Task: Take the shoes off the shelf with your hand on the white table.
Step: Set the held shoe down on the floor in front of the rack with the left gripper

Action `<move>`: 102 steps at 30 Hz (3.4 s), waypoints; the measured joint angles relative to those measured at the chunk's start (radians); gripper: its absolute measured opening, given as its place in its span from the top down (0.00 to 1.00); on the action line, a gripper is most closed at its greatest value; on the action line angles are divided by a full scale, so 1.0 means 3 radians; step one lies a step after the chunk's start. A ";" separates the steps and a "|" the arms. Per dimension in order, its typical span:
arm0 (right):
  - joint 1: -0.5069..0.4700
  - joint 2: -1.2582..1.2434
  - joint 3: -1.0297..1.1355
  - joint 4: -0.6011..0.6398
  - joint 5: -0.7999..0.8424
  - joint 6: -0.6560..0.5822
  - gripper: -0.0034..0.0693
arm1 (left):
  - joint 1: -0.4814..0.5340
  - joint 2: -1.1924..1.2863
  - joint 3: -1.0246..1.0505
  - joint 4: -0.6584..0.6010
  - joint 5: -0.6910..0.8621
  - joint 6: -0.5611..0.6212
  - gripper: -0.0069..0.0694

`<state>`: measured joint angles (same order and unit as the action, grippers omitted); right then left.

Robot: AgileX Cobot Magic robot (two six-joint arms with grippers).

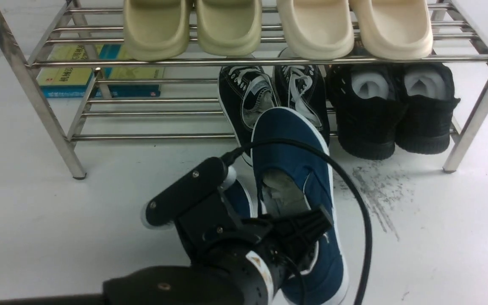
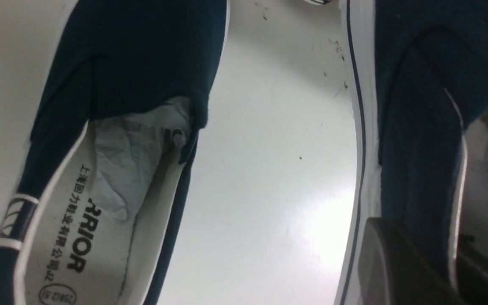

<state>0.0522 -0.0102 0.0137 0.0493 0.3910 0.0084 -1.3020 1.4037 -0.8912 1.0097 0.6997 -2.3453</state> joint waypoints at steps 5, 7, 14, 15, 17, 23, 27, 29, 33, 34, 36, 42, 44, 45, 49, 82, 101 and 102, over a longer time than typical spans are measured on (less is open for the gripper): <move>0.0000 0.0000 0.0000 0.0000 0.0000 0.0000 0.62 | 0.0000 0.0178 0.0000 0.0026 0.0046 0.0181 0.85; 0.0000 0.0000 0.0000 0.0000 0.0000 0.0000 0.62 | 0.0000 0.0221 0.0000 -0.0066 0.0061 0.0327 0.84; 0.0000 0.0000 0.0000 0.0000 0.0000 0.0000 0.62 | 0.0000 0.0389 0.0000 -0.0427 0.0039 0.0594 0.84; 0.0000 0.0000 0.0000 0.0000 0.0000 0.0000 0.62 | -0.0003 0.0420 0.0000 -0.0459 0.0030 0.0628 0.83; 0.0000 0.0000 0.0000 0.0000 0.0000 0.0000 0.62 | -0.0003 0.0438 0.0000 -0.0468 0.0016 0.0641 0.83; 0.0000 0.0000 0.0000 0.0000 0.0000 0.0000 0.62 | -0.0003 0.0440 0.0000 -0.0309 0.0016 0.0655 0.82; 0.0000 0.0000 0.0000 0.0000 0.0000 0.0000 0.62 | -0.0003 0.0384 -0.0028 -0.0053 0.0032 0.0655 0.82; 0.0000 0.0000 0.0000 0.0000 0.0000 0.0000 0.62 | -0.0006 0.0283 -0.0098 0.0026 0.0087 0.0671 0.82; 0.0000 0.0000 0.0000 0.0000 0.0000 0.0000 0.62 | -0.0022 0.0117 -0.0170 0.0043 0.0201 0.0775 0.82; 0.0000 0.0000 0.0000 0.0000 0.0000 0.0000 0.62 | -0.0072 0.0009 -0.0181 0.0031 0.0293 0.0847 0.82; 0.0000 0.0000 0.0000 0.0000 0.0000 0.0000 0.62 | -0.0172 -0.0085 -0.0181 0.0024 0.0420 0.0886 0.82; 0.0000 0.0000 0.0000 0.0000 0.0000 0.0000 0.62 | -0.0730 -0.0171 -0.0182 0.0000 0.0793 0.0850 0.82; 0.0000 0.0000 0.0000 0.0000 0.0000 0.0000 0.62 | -0.0877 -0.0162 -0.0182 -0.0028 0.0853 0.0771 0.82; 0.0000 0.0000 0.0000 0.0000 0.0000 0.0000 0.62 | -0.0905 -0.0162 -0.0182 -0.0029 0.0859 0.0754 0.82; 0.0000 0.0000 0.0000 0.0000 0.0000 0.0000 0.62 | -0.1041 -0.0089 -0.0182 -0.0059 0.0802 0.0619 0.82; 0.0000 0.0000 0.0000 0.0000 0.0000 0.0000 0.62 | -0.0001 0.0549 -0.0195 -0.0669 0.0027 0.0889 0.81; 0.0000 0.0000 0.0000 0.0000 0.0000 0.0000 0.62 | 0.0389 0.0756 -0.0199 -0.0867 -0.0433 0.1180 0.70; 0.0000 0.0000 0.0000 0.0000 0.0000 0.0000 0.62 | 0.0393 0.0760 -0.0199 -0.0872 -0.0446 0.1194 0.67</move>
<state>0.0522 -0.0102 0.0137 0.0493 0.3910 0.0084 -1.1839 1.6318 -0.9508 0.7482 0.5658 -1.9872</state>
